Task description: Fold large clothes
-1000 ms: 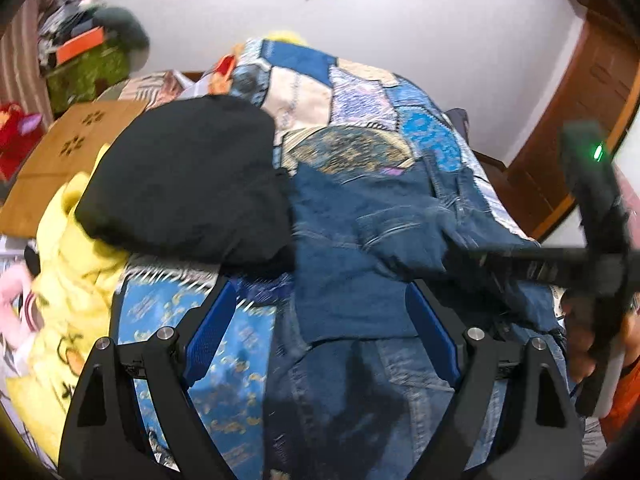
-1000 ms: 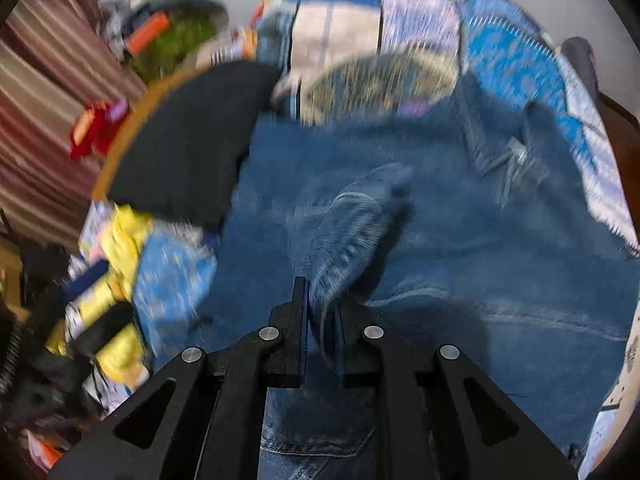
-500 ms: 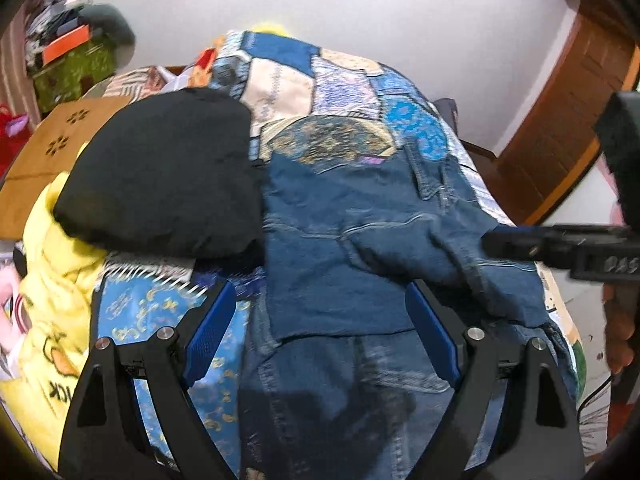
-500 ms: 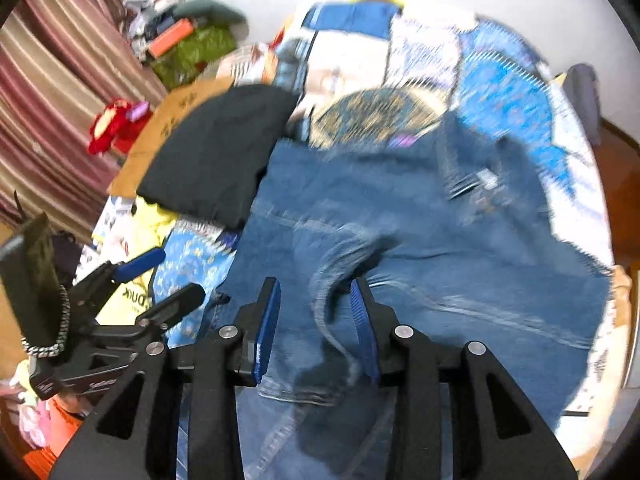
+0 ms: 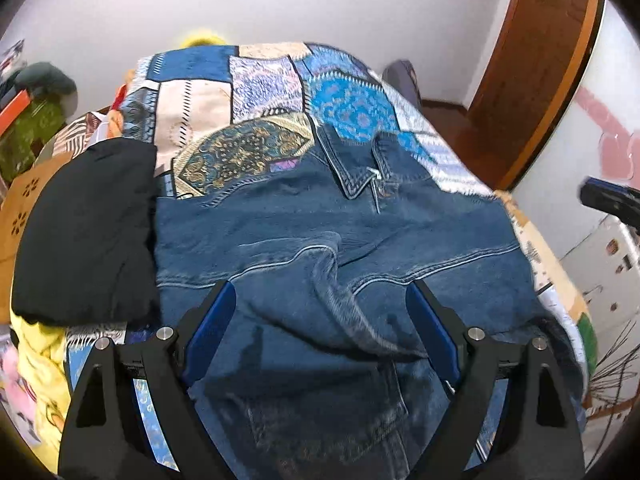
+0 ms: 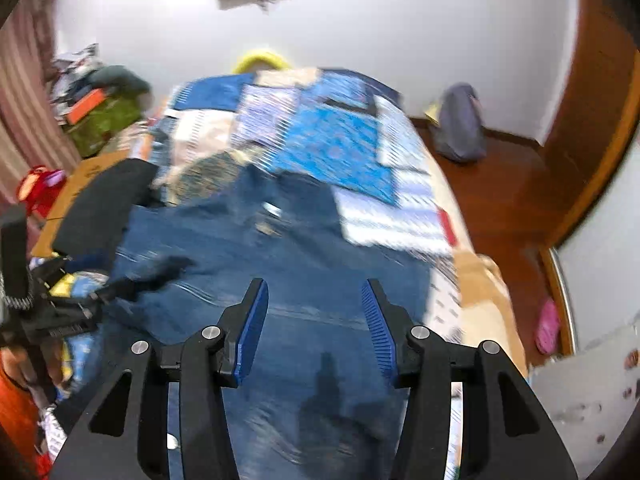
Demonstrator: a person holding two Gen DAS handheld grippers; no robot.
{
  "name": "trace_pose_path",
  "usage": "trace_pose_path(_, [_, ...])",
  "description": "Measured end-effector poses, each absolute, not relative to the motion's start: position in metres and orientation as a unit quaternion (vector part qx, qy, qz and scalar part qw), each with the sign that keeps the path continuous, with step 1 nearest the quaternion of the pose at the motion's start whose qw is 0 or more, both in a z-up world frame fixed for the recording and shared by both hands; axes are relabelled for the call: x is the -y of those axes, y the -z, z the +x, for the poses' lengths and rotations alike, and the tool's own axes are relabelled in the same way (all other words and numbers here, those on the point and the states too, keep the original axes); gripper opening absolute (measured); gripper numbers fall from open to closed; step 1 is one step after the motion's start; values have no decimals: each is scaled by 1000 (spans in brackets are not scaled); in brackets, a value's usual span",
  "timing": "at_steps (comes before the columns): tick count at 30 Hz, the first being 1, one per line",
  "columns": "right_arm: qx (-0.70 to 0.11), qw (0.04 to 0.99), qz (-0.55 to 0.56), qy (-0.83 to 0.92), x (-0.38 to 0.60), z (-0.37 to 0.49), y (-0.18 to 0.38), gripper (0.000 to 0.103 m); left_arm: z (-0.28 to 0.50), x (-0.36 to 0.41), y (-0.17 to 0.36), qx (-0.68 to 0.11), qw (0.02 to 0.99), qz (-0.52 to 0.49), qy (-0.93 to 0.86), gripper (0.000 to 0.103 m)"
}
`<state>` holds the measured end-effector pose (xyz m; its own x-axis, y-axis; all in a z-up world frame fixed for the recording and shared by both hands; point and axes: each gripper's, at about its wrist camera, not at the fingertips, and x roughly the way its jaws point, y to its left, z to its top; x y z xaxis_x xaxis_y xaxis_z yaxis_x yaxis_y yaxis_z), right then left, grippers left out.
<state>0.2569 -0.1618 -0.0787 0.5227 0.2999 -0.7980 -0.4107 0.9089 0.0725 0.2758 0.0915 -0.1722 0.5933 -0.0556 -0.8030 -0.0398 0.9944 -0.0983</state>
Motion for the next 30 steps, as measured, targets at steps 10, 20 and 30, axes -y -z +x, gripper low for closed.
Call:
trace_pose_path(10, [-553,818,-52,-151,206,260,177,46,277,-118,229,-511,857,-52,-37,88])
trace_pose_path(20, [-557,815,-73,-145,201,240,204,46,243,-149,249,-500,846,-181,-30,79])
trace_pose_path(30, [-556,817,-59,-143,208,241,209,52,232,-168,234,-461,850,-257,-13,61])
